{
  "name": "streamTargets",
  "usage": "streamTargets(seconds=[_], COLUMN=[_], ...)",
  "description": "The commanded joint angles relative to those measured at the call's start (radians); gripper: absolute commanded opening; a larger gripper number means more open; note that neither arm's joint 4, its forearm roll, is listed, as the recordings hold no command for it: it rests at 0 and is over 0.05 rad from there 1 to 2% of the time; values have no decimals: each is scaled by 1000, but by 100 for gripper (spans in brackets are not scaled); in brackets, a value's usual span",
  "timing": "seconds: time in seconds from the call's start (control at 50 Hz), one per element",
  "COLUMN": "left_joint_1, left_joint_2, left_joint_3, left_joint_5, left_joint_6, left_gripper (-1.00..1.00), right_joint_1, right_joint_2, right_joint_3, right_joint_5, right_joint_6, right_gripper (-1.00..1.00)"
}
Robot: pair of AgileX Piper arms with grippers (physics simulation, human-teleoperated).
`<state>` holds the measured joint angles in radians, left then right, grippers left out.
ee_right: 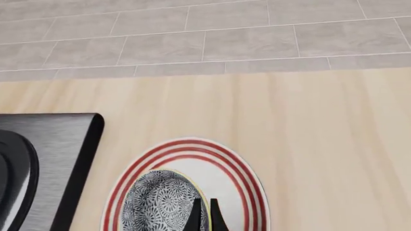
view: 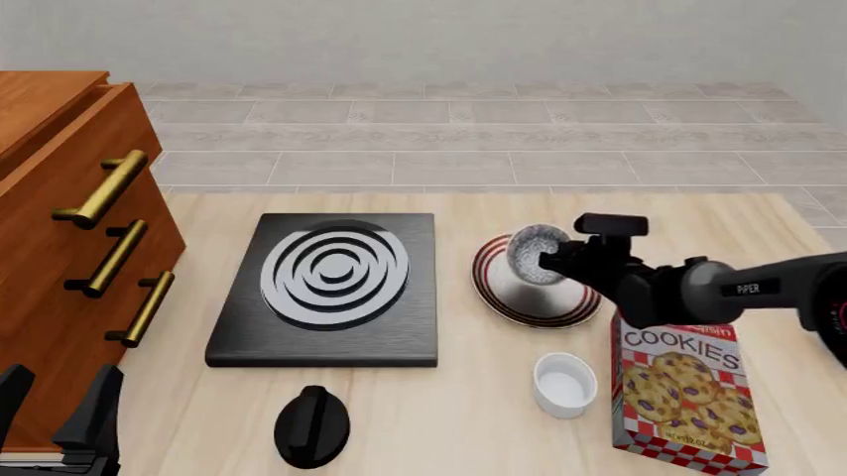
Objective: Pick the akita bowl next to the ramekin and place it on the plate.
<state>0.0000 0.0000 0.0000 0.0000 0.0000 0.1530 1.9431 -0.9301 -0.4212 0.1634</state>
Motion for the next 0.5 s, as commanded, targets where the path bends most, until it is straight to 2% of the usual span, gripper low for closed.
streamTargets(seconds=[0.02,0.5], left_joint_1=[0,0], left_joint_2=[0,0], left_joint_3=[0,0], left_joint_5=[0,0], left_joint_6=[0,0], left_gripper=[100,100], right_joint_1=[3,-2], right_joint_2=[33,98], right_joint_3=[-18,-47], right_joint_5=[-8,-12], right_joint_6=[1,-4], right_gripper=[-100,-100])
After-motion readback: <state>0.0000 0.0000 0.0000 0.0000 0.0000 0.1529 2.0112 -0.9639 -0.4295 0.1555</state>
